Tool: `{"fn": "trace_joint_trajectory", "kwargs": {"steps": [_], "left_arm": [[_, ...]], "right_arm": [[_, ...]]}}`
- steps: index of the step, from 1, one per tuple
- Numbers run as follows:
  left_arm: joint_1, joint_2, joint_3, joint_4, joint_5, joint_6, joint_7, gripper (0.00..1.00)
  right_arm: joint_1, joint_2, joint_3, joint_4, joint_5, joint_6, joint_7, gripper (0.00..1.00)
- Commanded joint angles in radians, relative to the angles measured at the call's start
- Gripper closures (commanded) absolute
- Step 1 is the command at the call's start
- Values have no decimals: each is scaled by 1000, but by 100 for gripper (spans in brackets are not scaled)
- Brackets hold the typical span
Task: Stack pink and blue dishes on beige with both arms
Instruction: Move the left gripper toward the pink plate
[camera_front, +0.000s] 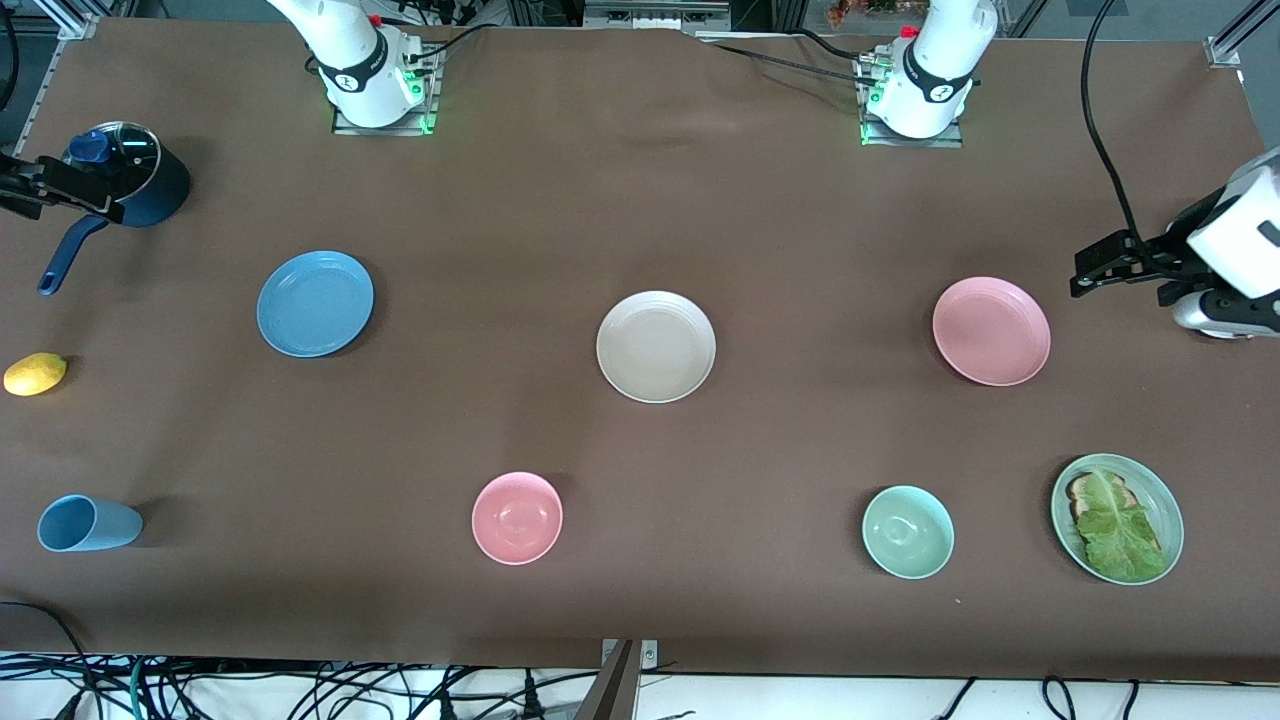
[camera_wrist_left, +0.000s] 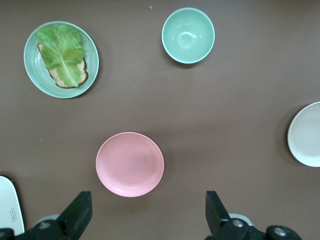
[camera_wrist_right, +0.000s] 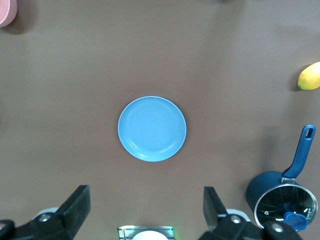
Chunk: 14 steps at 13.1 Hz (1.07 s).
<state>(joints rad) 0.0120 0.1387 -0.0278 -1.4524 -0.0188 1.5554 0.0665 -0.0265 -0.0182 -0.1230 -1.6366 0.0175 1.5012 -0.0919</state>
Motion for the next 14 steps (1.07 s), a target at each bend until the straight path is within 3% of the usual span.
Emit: {"fn": "trace_joint_trajectory", "kwargs": {"steps": [1,12,14], "left_arm": [[-10,22,-1,27,-18,-17,12,0],[8,157,3,30,-21,-9,19,0],[63,191,0,14,-29,56,41,0]], "right_arm": [[-13,3,5,17,5,-18,-17,0],[-13,3,5,17,5,-19,-17,0],[-13,3,5,17,5,-19,-17,0]]}}
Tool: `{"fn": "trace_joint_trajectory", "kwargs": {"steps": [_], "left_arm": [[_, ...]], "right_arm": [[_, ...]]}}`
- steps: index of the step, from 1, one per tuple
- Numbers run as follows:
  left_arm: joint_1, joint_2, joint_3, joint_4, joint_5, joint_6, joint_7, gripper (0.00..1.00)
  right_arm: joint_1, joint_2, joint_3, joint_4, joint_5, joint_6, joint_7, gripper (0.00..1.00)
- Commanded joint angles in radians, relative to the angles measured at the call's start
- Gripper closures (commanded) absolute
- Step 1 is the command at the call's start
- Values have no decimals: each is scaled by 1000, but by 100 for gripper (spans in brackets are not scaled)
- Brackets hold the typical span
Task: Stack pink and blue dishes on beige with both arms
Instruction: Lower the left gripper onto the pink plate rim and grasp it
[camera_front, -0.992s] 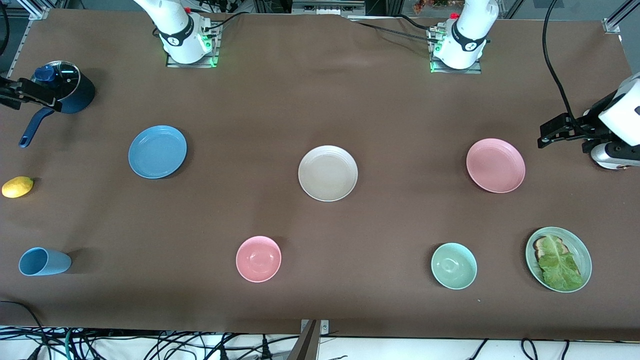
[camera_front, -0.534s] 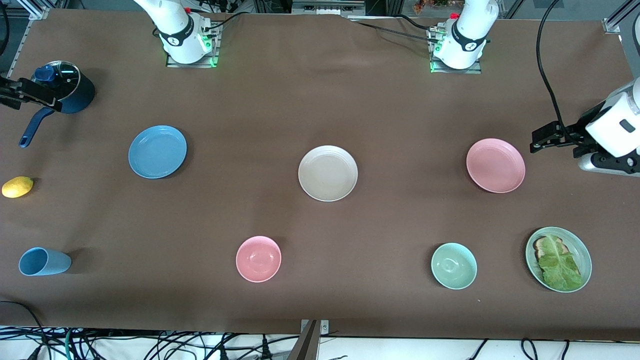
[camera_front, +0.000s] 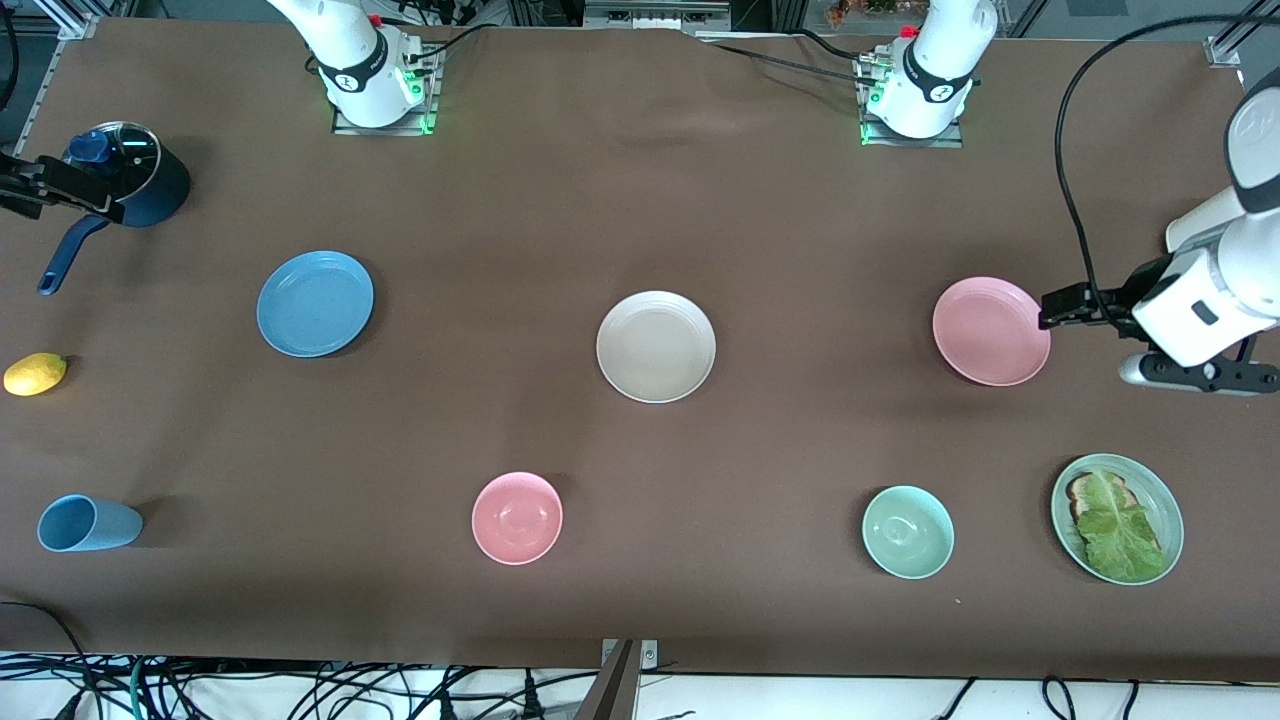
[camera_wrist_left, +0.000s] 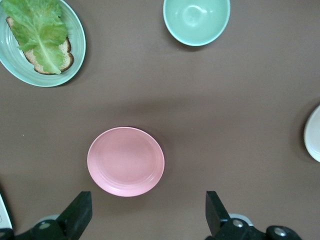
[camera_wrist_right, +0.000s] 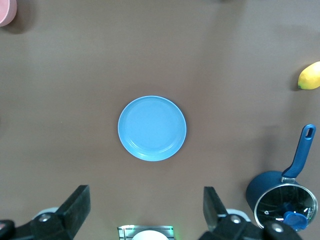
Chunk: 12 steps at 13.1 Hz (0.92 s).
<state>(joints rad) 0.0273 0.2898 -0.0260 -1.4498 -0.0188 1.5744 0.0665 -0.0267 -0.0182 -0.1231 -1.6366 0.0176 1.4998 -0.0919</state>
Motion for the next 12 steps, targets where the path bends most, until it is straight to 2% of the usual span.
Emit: {"fn": "trace_joint_trajectory", "kwargs": {"steps": [1,3,6,7,9,10,12], "left_arm": [[66,43,-2,-3,-35,47,105,0],[112,64,0,-7,-65,62,199,0],[103,23,24,-104,-81,110,219,0],[68,-9,90,-169,-114,152,255,0],[-94,-56,310,-298,-205,241,392,0],[-140,-64,381,-337,-245,259,447,0],[-138,-64,405,-391,-265,294,516,0]], "right_arm": [[-13,3,5,17,7,-18,-17,0],[-13,4,5,17,7,-18,-17,0],[-13,3,5,17,7,-18,-17,0],[-13,4,5,17,7,-18,-17,0],[-13,4,5,17,7,-18,-17,0],[-13,3,5,17,7,-18,-17,0],[-13,3,5,17,7,-19,-17,0]]}}
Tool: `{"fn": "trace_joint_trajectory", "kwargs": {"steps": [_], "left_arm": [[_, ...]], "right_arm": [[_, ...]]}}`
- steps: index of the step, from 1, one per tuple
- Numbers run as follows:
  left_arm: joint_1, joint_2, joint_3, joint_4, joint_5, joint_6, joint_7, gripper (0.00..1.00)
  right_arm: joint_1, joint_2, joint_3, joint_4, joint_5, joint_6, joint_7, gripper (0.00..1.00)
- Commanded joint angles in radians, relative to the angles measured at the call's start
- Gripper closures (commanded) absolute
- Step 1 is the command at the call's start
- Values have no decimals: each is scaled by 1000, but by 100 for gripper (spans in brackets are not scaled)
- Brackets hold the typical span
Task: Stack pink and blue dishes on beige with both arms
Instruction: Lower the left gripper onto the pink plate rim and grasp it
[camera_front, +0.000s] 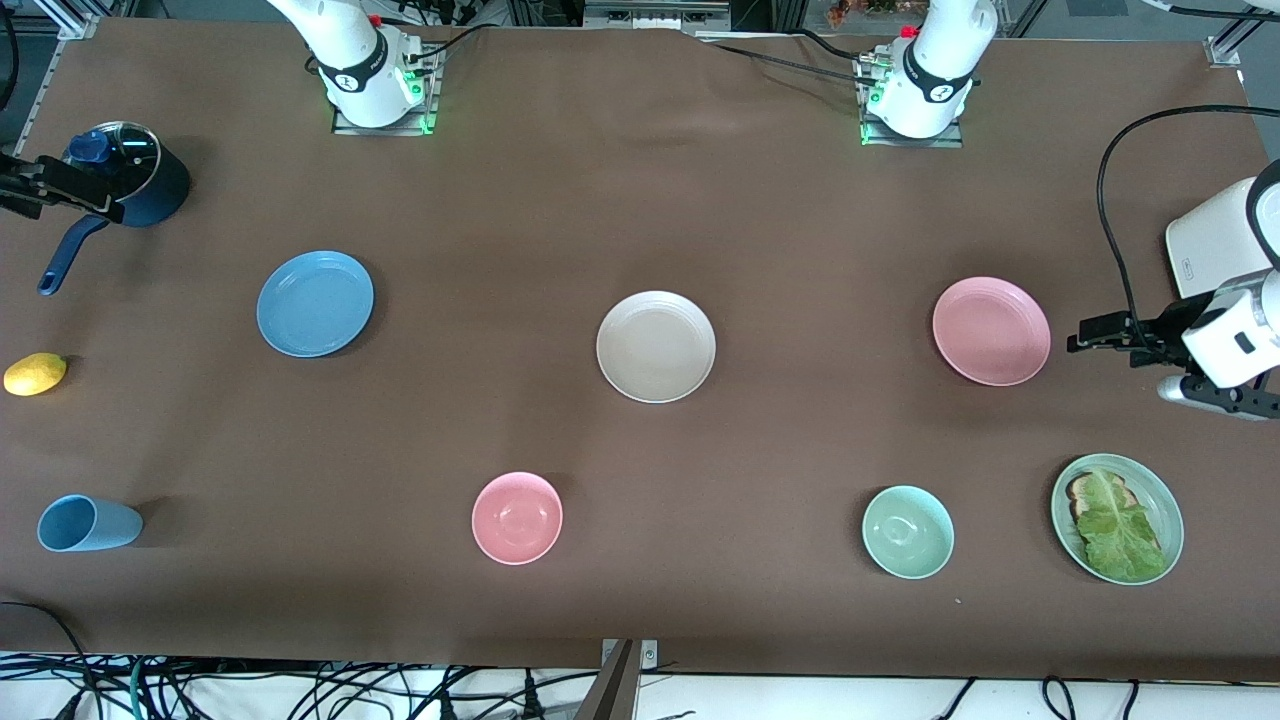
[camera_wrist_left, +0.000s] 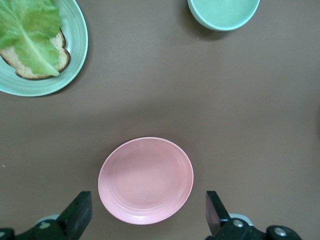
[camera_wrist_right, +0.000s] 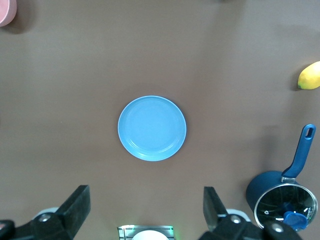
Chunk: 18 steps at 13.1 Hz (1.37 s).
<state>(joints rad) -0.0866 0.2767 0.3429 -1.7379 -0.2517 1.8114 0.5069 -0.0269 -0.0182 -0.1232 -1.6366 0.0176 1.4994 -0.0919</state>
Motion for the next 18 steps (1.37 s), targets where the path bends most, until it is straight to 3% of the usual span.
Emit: {"fn": "trace_joint_trajectory", "kwargs": {"steps": [1,6,13,18], "left_arm": [[-7,-50,38,-126,-35,84,112,0],[83,-27,36,-270,-130,264,333,0],[122,25,38,-423,-319,471,603,0],[142,99,38,-442,-480,503,786,0]], "right_arm": [[-13,3,5,17,7,-19,-17,0],[-13,4,5,17,7,-19,-17,0],[-13,4,4,17,9,-19,-17,0],[-14,6,-4,17,9,-18,-17,0]]}}
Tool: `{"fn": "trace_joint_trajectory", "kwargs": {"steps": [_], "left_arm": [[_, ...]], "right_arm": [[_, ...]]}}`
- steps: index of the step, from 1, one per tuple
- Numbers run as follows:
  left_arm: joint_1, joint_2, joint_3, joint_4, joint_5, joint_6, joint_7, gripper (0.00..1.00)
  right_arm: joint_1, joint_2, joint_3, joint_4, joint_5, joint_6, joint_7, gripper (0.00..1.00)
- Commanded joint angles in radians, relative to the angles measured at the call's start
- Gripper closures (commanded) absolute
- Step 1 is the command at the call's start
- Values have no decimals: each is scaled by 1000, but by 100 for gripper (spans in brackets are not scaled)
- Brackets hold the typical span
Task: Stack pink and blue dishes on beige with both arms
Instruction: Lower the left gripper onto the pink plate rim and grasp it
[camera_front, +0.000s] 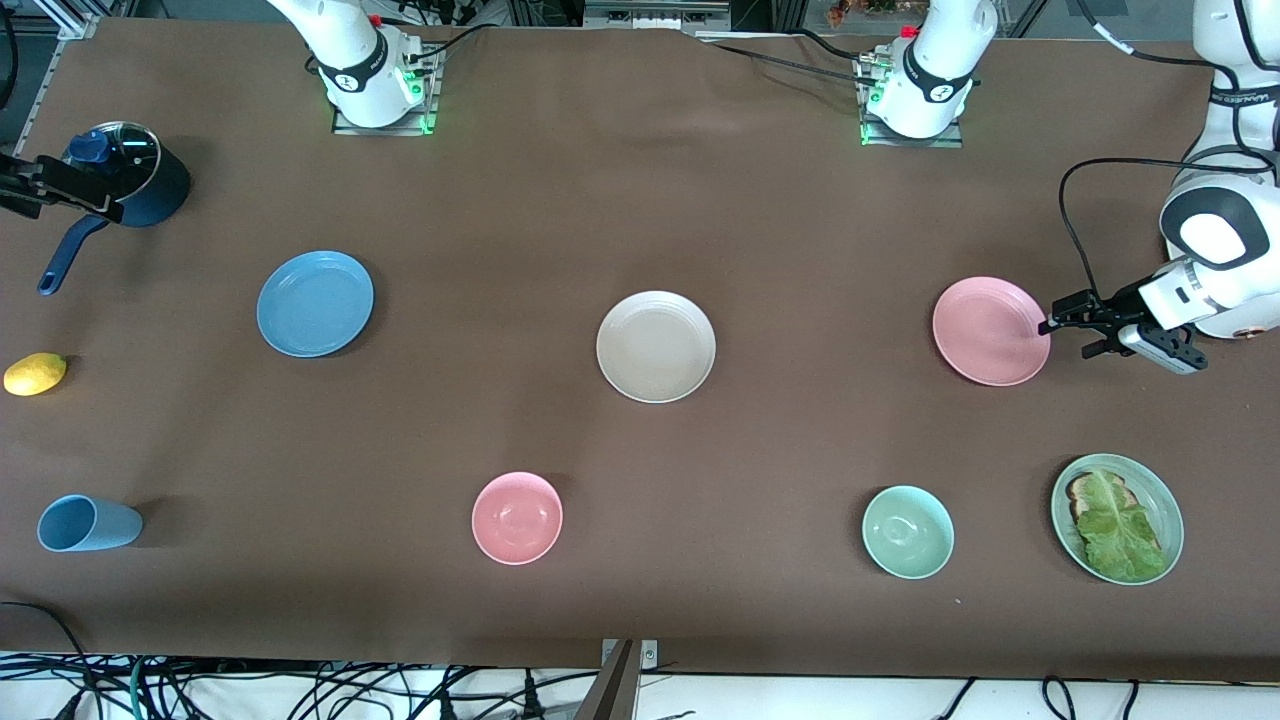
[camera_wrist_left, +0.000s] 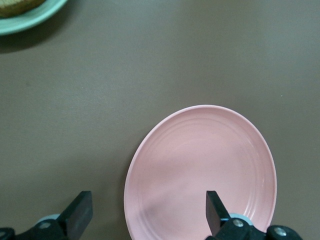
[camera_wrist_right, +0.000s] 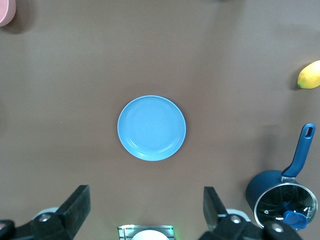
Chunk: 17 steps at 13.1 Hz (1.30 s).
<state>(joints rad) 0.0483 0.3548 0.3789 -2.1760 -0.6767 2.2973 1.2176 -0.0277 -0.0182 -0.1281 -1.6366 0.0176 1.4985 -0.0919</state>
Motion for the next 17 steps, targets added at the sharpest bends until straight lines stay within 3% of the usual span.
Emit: {"fn": "trace_joint_trajectory", "kwargs": {"steps": [1,8,17], "left_arm": [[15,36,1,-4,-72,27,103,0],[39,84,5,-33,-213,31,234,0],[24,92,21,-36,-213,30,73,5]], "right_arm": [[-14,6,1,17,9,-17,-17,0],[-14,6,1,17,10,-17,-17,0],[-14,6,1,17,9,-17,-17,0]]}}
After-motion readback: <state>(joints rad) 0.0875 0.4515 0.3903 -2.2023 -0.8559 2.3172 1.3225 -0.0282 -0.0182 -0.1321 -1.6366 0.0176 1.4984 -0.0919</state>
